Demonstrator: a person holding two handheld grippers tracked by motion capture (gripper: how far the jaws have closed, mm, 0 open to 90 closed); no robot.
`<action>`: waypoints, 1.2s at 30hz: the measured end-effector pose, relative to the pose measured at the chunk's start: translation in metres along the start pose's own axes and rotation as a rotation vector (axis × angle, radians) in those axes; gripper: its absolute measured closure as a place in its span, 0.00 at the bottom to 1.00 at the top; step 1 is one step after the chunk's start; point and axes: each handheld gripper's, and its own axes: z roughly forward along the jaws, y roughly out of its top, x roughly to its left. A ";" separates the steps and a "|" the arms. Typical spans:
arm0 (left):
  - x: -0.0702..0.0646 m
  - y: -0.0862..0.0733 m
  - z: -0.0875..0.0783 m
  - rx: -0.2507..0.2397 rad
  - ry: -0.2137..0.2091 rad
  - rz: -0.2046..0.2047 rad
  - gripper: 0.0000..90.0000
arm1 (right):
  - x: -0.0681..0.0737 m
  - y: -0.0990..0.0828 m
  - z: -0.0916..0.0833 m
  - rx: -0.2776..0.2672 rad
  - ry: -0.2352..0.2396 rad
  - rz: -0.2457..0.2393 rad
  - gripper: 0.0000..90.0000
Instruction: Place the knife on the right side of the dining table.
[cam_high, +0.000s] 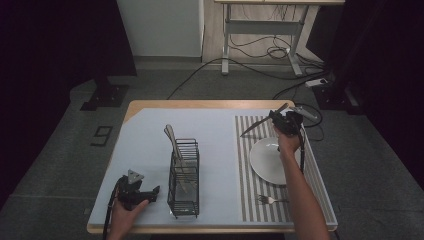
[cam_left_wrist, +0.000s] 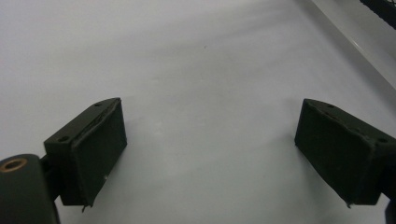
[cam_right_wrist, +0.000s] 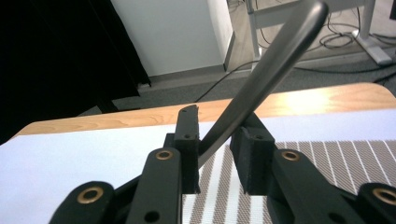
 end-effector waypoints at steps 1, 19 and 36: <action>0.000 0.000 0.000 0.000 0.000 0.000 0.10 | -0.005 -0.001 0.000 0.007 -0.001 0.015 0.79; 0.000 0.000 0.000 0.000 0.000 0.000 0.09 | -0.033 -0.013 0.005 0.059 -0.040 0.095 0.71; 0.000 0.000 0.000 0.000 0.000 0.000 0.10 | -0.048 -0.023 0.007 0.098 -0.064 0.148 0.65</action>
